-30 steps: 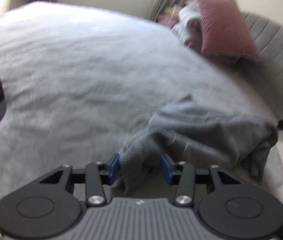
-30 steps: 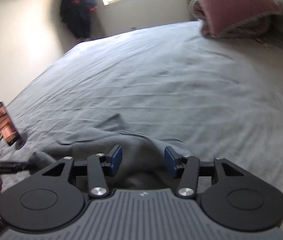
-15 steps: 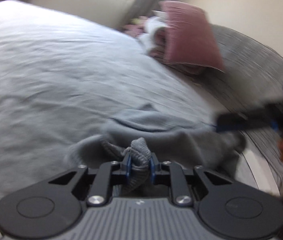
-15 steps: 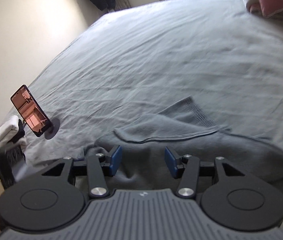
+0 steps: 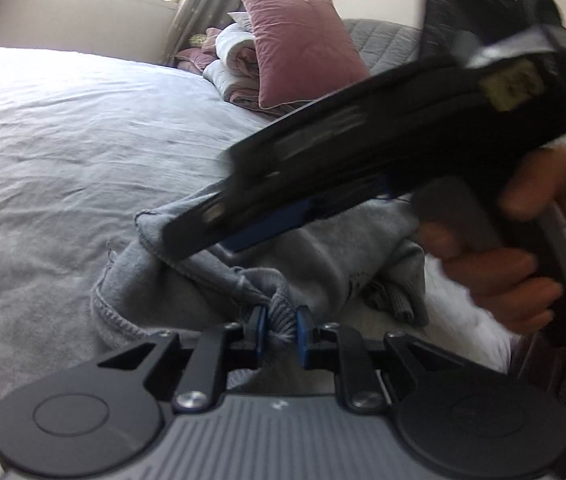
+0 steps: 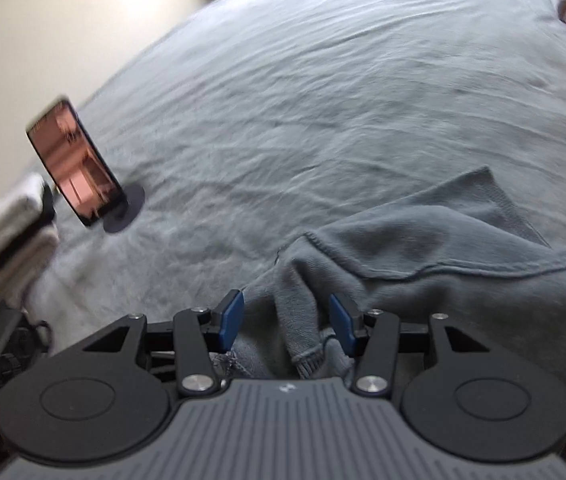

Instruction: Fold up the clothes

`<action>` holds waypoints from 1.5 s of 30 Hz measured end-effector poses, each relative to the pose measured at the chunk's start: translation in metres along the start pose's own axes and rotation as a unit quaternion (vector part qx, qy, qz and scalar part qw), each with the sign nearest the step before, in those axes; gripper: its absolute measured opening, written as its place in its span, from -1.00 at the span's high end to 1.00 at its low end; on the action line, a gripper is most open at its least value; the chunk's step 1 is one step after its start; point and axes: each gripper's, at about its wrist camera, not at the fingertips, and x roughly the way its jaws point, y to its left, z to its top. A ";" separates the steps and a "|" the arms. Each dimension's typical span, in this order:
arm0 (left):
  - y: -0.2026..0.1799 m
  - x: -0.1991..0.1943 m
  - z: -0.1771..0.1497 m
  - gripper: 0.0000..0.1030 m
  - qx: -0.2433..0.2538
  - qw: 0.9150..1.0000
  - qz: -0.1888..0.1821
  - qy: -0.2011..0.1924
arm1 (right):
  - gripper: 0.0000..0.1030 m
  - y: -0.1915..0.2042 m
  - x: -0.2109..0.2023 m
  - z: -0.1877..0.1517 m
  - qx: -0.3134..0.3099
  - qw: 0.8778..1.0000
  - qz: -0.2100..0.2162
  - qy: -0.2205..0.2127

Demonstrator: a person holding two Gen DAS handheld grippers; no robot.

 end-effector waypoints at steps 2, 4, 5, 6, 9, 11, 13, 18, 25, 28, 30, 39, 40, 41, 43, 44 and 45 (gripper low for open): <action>0.001 -0.002 0.000 0.69 -0.003 1.000 0.004 0.003 | 0.17 0.003 0.013 -0.002 -0.012 1.000 -0.019 0.013; 0.002 -0.005 0.001 0.69 -0.009 1.000 0.011 0.006 | 0.76 0.003 0.023 -0.004 -0.019 0.999 -0.037 0.024; 0.004 -0.008 0.002 0.69 -0.015 1.000 0.015 0.007 | 0.78 0.000 0.025 -0.005 -0.017 0.999 -0.041 0.023; 0.006 -0.011 0.002 0.68 -0.020 1.000 0.020 0.008 | 0.87 -0.003 0.024 -0.005 -0.009 0.999 -0.042 0.017; 0.015 -0.024 0.004 0.49 -0.053 0.998 0.029 0.007 | 0.88 -0.015 0.014 -0.004 0.020 0.999 -0.042 -0.005; 0.025 -0.031 0.005 0.34 -0.087 0.995 0.036 0.011 | 0.88 -0.023 0.005 -0.002 0.036 0.998 -0.042 -0.019; 0.037 -0.034 0.005 0.34 -0.121 0.992 0.037 0.018 | 0.88 -0.029 -0.006 -0.002 0.045 0.998 -0.041 -0.030; 0.064 -0.035 0.000 0.31 -0.221 0.974 0.039 0.025 | 0.88 -0.045 -0.028 -0.008 0.061 0.996 -0.040 -0.049; 0.081 0.001 -0.005 0.26 -0.322 0.945 0.030 0.057 | 0.88 -0.067 -0.056 -0.016 0.093 0.992 -0.031 -0.077; 0.079 0.006 0.000 0.26 -0.328 0.942 0.038 0.051 | 0.88 -0.081 -0.075 -0.020 0.108 0.989 -0.031 -0.096; 0.079 0.009 0.002 0.26 -0.332 0.941 0.044 0.046 | 0.88 -0.093 -0.090 -0.022 0.122 0.986 -0.034 -0.113; 0.080 0.026 0.012 0.24 -0.360 0.932 0.038 0.031 | 0.88 -0.153 -0.148 -0.043 0.192 0.964 -0.043 -0.177; 0.080 0.029 0.012 0.24 -0.367 0.929 0.026 0.031 | 0.88 -0.159 -0.151 -0.046 0.200 0.962 -0.043 -0.181; 0.079 0.032 0.012 0.24 -0.371 0.928 0.014 0.031 | 0.88 -0.165 -0.153 -0.048 0.207 0.960 -0.044 -0.183; 0.076 0.039 0.014 0.22 -0.375 0.926 -0.005 0.029 | 0.88 -0.178 -0.156 -0.053 0.222 0.956 -0.043 -0.188; 0.073 0.042 0.015 0.21 -0.373 0.927 -0.005 0.027 | 0.88 -0.185 -0.156 -0.056 0.231 0.953 -0.042 -0.190; 0.070 0.045 0.016 0.21 -0.371 0.928 -0.002 0.025 | 0.88 -0.191 -0.157 -0.059 0.240 0.951 -0.040 -0.191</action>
